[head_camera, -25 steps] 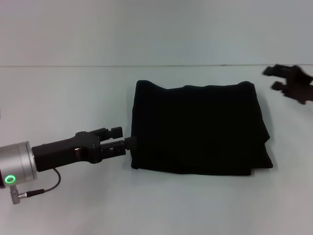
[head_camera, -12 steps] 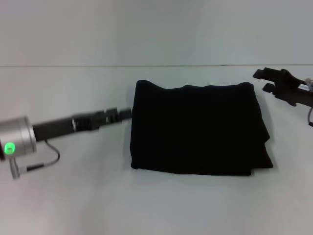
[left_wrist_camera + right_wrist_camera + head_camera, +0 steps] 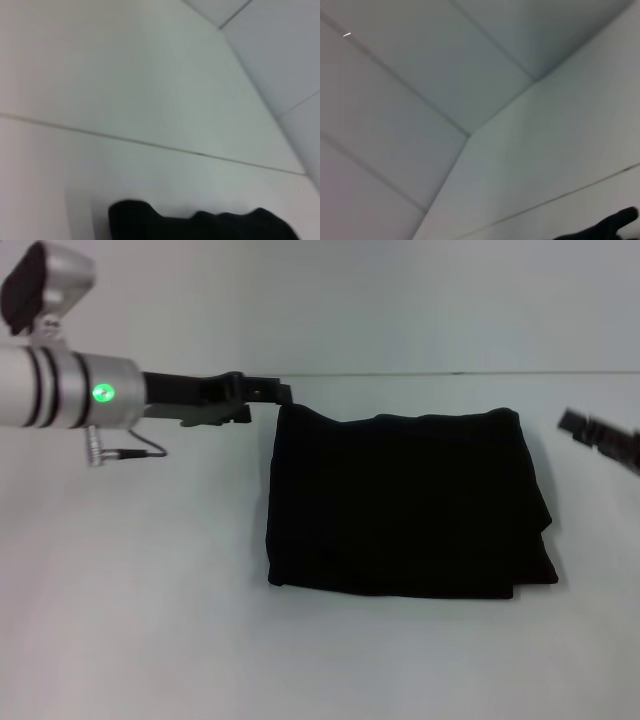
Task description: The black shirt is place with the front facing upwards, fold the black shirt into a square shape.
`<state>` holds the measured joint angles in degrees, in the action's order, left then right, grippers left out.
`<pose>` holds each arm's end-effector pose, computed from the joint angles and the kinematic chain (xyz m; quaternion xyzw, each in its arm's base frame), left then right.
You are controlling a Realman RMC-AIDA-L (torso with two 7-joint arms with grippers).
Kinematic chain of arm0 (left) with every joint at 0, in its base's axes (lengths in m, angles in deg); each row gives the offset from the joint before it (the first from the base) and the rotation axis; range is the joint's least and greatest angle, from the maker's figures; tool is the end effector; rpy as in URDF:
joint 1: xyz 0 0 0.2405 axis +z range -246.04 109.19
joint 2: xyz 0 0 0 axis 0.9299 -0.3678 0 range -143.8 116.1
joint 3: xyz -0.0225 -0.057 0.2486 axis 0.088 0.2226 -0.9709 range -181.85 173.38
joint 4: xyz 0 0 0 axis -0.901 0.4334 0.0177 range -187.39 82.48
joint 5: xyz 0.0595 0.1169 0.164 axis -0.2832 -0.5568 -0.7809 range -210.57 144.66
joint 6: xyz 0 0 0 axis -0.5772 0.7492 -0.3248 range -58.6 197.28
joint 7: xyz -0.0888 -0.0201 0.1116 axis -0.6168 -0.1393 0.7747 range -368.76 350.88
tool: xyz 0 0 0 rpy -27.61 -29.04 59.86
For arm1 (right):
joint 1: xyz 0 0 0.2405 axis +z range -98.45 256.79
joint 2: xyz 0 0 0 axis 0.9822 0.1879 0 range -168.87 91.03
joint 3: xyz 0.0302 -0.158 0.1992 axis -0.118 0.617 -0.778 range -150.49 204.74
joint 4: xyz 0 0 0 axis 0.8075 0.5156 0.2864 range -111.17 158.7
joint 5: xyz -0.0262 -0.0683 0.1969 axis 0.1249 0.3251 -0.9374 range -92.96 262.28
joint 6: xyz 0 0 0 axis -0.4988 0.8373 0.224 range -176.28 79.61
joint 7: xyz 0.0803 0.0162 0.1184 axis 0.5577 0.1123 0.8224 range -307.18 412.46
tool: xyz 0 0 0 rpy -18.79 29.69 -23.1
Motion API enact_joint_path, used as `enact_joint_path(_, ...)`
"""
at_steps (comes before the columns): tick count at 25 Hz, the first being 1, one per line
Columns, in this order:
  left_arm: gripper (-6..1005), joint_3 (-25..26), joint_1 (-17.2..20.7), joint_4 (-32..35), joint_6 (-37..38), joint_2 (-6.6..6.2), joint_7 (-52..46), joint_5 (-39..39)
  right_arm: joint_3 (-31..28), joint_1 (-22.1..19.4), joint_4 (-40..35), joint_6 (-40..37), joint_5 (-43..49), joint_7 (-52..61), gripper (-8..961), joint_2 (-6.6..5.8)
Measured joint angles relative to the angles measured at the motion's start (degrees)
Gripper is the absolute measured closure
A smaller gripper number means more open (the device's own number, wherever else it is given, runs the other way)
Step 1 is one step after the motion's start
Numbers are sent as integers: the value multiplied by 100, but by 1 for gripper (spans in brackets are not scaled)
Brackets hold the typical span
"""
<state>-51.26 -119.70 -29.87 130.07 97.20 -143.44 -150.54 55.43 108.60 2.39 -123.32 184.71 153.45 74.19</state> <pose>-0.2136 0.4509 0.0059 -0.7777 -0.5718 -0.1958 0.1729 0.3199 0.3556 0.0411 -0.7242 0.5174 0.3921 0.2326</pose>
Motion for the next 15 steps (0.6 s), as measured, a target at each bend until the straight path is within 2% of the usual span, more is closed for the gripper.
enact_joint_path(2,203,-124,-154,-78,-318,70,-21,-92,33,-194,0,-447,48,-552,350,-24)
enact_joint_path(5,204,-233,-254,-104,-865,270,-21,-148,86,-391,0,-1023,257,-1536,350,-32)
enact_joint_path(9,204,-377,-298,-95,-1404,488,1,-207,98,-529,-97,-1335,663,-2600,350,-1)
enact_joint_path(12,204,-435,-304,-115,-1609,561,-2,-211,100,-602,-368,-1372,931,-3131,350,105)
enact_joint_path(13,204,-454,-305,-120,-1835,665,-4,-211,103,-621,-476,-1376,1001,-3276,350,162)
enact_joint_path(15,205,-455,-305,-120,-1960,730,3,-206,114,-644,-650,-1380,1091,-3411,350,258)
